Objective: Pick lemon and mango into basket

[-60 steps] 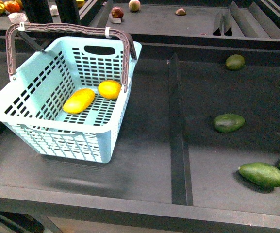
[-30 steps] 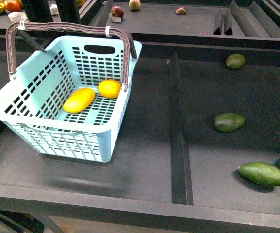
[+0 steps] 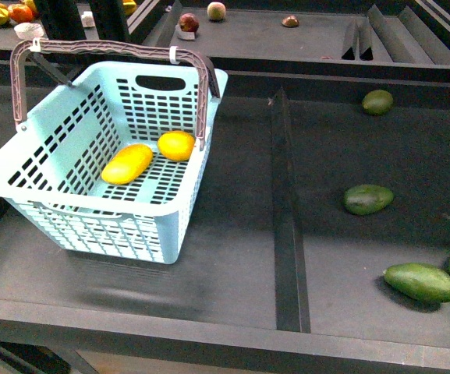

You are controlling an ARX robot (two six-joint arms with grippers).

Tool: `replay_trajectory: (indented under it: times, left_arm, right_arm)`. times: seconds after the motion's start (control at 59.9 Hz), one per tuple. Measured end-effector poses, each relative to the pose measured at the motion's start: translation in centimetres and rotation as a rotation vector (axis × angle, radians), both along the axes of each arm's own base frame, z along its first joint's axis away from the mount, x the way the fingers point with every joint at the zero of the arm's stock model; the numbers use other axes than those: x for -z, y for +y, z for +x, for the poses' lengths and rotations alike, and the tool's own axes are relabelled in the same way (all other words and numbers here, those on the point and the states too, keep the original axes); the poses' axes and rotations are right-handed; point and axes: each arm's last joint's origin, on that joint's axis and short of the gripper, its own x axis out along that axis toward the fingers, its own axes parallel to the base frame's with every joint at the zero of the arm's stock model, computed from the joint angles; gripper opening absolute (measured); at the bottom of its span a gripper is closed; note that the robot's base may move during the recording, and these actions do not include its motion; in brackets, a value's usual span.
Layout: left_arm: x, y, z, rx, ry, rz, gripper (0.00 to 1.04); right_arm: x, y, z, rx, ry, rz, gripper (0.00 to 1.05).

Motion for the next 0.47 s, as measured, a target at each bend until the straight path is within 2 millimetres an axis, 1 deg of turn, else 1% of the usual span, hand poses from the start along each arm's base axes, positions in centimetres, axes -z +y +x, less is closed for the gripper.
replay_trajectory:
  times: [0.033, 0.133, 0.2, 0.234, 0.25, 0.3, 0.467]
  left_arm:
    - [0.00, 0.00, 0.00, 0.000, 0.000, 0.000, 0.51]
    - [0.00, 0.00, 0.00, 0.000, 0.000, 0.000, 0.72]
    - [0.00, 0.00, 0.00, 0.000, 0.000, 0.000, 0.91]
    - [0.00, 0.00, 0.00, 0.000, 0.000, 0.000, 0.98]
    - [0.00, 0.00, 0.00, 0.000, 0.000, 0.000, 1.00]
    - [0.00, 0.00, 0.00, 0.000, 0.000, 0.002, 0.97]
    - [0.00, 0.00, 0.00, 0.000, 0.000, 0.002, 0.98]
  right_arm:
    - [0.00, 0.00, 0.00, 0.000, 0.000, 0.000, 0.96]
    - [0.00, 0.00, 0.00, 0.000, 0.000, 0.000, 0.96]
    - [0.00, 0.00, 0.00, 0.000, 0.000, 0.000, 0.96]
    - [0.00, 0.00, 0.00, 0.000, 0.000, 0.000, 0.96]
    - [0.00, 0.00, 0.00, 0.000, 0.000, 0.000, 0.96]
    - [0.00, 0.00, 0.00, 0.000, 0.000, 0.000, 0.96]
    - [0.00, 0.00, 0.00, 0.000, 0.000, 0.000, 0.96]
